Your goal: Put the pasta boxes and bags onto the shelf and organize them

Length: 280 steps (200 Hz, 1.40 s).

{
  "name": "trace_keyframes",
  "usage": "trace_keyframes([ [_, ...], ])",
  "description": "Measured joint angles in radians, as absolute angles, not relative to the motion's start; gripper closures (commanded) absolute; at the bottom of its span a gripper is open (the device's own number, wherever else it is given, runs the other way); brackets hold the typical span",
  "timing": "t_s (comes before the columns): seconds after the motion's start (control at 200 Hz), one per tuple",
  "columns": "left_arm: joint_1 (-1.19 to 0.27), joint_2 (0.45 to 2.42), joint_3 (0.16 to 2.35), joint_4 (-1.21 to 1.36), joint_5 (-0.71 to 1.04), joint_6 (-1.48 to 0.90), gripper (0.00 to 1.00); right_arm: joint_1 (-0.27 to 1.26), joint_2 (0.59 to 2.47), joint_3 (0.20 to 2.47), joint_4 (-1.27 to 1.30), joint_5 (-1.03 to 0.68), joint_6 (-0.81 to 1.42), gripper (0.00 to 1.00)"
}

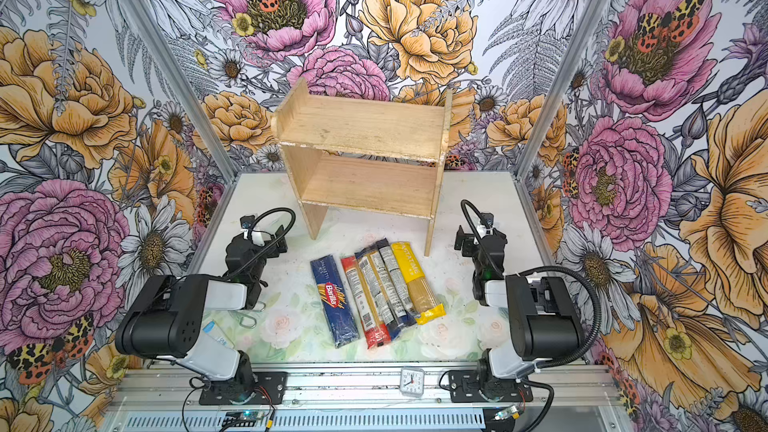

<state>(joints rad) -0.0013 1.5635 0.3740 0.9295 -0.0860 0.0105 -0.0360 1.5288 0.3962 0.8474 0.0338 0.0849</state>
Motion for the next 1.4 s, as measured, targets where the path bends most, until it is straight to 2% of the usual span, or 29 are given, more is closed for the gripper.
trace_keyframes([
  [0.761,0.003,1.563,0.374,0.929,-0.078,0.010,0.01,-0.036,1.529,0.396,0.848,0.034,0.085,0.00],
  [1.401,0.003,1.563,0.374,0.930,-0.063,0.011,0.01,-0.032,1.529,0.396,0.850,0.035,0.084,0.05],
])
